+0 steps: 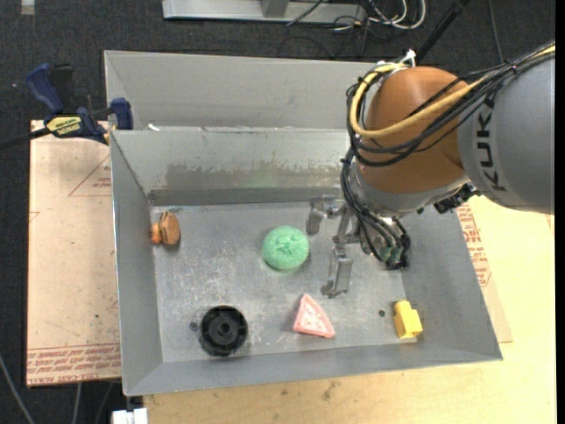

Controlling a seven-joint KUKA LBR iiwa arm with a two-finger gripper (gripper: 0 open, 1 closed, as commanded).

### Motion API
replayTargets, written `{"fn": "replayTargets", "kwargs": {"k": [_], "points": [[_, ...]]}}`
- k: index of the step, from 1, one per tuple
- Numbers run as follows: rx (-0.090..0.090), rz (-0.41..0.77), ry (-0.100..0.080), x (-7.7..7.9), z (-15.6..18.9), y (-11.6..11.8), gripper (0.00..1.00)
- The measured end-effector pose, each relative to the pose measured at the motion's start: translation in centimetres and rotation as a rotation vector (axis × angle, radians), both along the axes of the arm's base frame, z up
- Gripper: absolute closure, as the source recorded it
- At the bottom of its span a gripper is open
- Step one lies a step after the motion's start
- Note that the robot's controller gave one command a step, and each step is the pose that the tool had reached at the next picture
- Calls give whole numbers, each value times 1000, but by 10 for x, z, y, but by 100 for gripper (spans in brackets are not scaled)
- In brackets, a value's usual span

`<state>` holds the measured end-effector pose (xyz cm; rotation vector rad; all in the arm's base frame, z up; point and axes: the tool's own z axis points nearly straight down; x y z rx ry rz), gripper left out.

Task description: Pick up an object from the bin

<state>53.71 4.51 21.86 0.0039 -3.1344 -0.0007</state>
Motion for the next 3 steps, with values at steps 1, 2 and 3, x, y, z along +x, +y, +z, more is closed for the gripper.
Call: {"fn": "replayTargets", "kwargs": {"k": [1, 2, 3], "points": [[1, -1, -8, 1, 5, 0, 0], [-1, 23, -14, 7, -30, 43, 0], [5, 187, -8, 17, -55, 67, 0]]}}
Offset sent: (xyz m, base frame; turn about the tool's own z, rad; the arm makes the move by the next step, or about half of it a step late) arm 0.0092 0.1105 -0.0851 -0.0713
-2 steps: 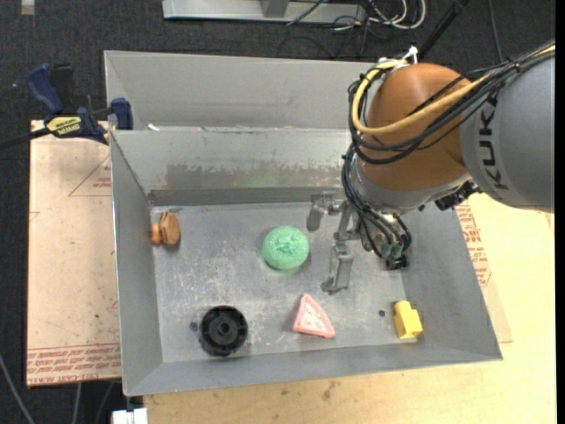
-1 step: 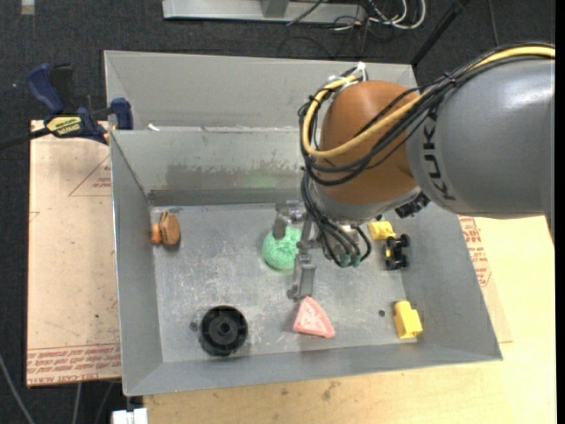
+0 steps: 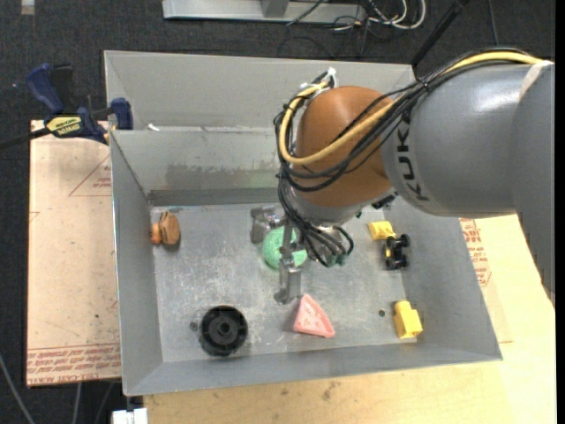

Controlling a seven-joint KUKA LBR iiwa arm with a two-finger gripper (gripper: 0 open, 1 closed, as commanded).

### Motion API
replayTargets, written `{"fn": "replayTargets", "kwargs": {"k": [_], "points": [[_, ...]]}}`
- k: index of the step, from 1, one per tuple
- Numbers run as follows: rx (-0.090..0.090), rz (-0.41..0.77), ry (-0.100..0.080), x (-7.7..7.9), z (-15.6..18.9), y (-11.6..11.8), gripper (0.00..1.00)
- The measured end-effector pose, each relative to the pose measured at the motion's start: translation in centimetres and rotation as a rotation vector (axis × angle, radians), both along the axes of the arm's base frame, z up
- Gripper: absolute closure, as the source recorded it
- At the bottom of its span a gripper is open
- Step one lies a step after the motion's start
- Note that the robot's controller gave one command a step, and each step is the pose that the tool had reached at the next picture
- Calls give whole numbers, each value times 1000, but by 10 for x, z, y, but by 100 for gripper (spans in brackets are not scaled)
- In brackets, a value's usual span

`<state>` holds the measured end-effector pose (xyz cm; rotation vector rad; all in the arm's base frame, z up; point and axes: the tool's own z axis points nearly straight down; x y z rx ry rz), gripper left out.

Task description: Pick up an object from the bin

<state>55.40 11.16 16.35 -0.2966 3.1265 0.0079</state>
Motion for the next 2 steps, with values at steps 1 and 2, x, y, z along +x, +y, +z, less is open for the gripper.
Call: {"fn": "replayTargets", "kwargs": {"k": [1, 2], "points": [[-3, -11, -2, 45, -7, -32, 0], [-4, -63, -6, 75, -13, -40, 0]]}}
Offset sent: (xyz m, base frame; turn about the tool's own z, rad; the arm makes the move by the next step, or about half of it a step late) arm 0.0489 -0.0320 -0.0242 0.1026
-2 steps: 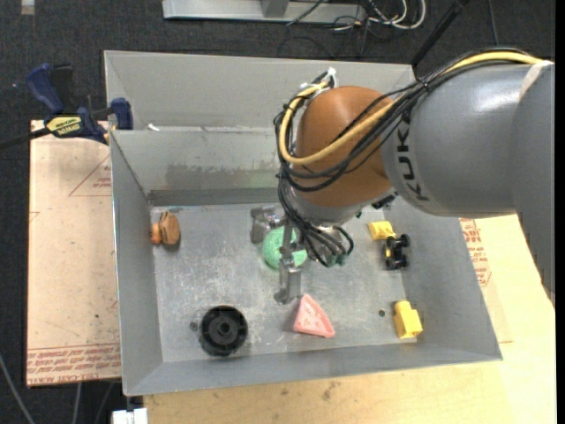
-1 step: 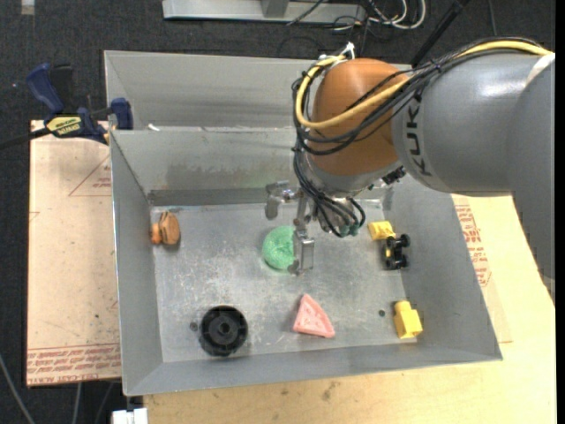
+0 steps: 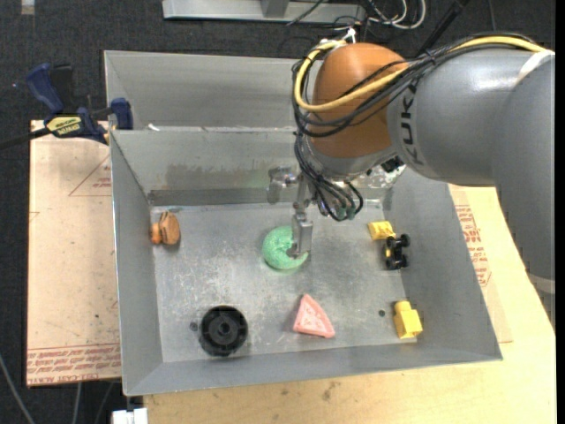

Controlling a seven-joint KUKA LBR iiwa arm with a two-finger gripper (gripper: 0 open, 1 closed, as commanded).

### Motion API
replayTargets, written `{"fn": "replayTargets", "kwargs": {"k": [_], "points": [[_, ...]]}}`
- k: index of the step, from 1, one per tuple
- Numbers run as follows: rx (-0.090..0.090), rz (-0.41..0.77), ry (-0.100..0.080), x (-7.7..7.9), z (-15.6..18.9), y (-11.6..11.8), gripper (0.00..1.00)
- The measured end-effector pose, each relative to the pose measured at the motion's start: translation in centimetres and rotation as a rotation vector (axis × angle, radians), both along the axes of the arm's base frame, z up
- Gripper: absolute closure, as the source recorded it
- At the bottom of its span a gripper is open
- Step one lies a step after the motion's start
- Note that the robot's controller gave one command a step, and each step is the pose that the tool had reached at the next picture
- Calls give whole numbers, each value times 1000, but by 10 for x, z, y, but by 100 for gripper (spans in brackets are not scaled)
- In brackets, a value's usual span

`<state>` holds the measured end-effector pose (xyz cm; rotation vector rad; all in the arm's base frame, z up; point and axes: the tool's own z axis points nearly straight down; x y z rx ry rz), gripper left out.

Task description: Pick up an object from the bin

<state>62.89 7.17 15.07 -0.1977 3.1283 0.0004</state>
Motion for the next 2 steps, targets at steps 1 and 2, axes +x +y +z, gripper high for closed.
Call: {"fn": "replayTargets", "kwargs": {"k": [1, 2], "points": [[1, -100, 6, -26, -53, 2, 100], [1, -100, 6, -26, -53, 2, 100]]}}
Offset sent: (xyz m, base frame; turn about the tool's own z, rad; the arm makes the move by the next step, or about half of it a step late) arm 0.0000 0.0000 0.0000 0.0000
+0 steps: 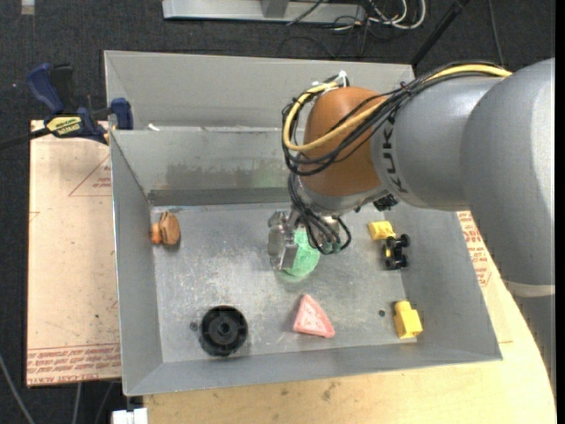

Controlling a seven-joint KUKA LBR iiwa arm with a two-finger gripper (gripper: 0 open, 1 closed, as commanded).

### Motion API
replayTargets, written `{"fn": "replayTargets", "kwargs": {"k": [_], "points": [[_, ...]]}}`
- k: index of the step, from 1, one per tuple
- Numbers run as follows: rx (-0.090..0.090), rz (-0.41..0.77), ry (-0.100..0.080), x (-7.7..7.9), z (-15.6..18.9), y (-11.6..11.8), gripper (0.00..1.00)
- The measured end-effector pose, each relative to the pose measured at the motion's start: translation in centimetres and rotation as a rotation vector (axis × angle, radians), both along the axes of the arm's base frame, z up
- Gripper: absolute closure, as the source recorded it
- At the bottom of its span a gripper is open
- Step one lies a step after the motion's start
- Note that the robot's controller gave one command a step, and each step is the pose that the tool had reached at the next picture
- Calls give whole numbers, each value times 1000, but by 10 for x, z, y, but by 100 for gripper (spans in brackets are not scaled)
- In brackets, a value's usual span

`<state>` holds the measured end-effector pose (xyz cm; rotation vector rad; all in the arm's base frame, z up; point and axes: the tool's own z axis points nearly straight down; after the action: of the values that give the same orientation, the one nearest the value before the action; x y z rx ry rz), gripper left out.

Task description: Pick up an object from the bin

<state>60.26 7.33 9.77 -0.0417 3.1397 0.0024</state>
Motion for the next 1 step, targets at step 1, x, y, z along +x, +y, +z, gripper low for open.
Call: {"fn": "replayTargets", "kwargs": {"k": [1], "points": [[0, 249, -1, 19, -28, 15, 0]]}}
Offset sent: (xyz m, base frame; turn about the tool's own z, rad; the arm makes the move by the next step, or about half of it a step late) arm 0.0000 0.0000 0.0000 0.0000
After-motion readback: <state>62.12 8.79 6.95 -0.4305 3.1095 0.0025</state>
